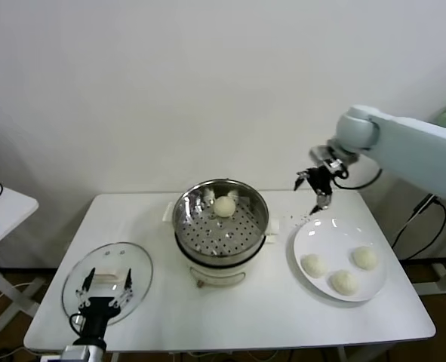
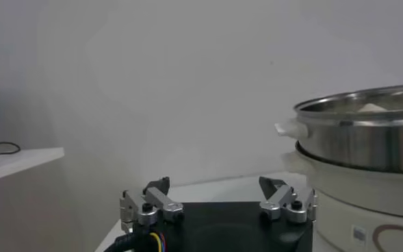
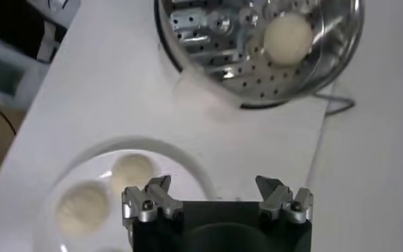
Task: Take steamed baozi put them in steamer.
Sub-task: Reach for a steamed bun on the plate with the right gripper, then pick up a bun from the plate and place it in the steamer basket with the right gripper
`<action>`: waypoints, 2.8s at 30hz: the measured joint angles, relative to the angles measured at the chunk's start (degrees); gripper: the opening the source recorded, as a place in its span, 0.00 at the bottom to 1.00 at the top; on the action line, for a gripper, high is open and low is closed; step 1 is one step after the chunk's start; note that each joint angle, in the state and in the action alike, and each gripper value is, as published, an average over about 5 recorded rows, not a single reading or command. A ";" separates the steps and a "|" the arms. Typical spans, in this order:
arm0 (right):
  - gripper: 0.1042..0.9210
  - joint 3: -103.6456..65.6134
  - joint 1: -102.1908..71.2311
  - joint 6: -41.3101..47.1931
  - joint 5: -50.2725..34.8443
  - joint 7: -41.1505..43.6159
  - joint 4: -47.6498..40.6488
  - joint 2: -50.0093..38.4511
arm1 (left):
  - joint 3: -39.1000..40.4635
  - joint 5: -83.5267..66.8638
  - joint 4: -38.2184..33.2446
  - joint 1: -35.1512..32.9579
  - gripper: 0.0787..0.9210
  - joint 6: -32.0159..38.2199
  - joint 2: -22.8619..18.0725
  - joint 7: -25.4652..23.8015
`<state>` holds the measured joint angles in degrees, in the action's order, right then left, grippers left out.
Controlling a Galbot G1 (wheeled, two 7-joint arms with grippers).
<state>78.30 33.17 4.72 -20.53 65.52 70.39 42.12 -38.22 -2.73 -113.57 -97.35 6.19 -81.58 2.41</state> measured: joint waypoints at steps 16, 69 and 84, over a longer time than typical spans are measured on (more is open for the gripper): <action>0.88 -5.72 -15.10 2.51 2.07 -3.57 -2.22 -2.45 | -0.66 -0.59 -0.11 -1.40 0.88 -0.07 -0.81 0.07; 0.72 -5.93 -14.90 3.90 -2.61 -4.95 -9.46 2.44 | 0.00 -1.63 0.09 -1.17 0.88 -0.53 -1.02 0.23; 0.73 4.07 5.80 6.01 -23.82 -5.61 -9.50 9.16 | 1.30 -0.97 -0.74 -1.02 0.88 -0.67 -0.90 0.17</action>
<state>82.37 38.97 10.73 -44.35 59.91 60.89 51.29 -36.92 -3.69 -114.31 -98.37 5.51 -82.48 2.58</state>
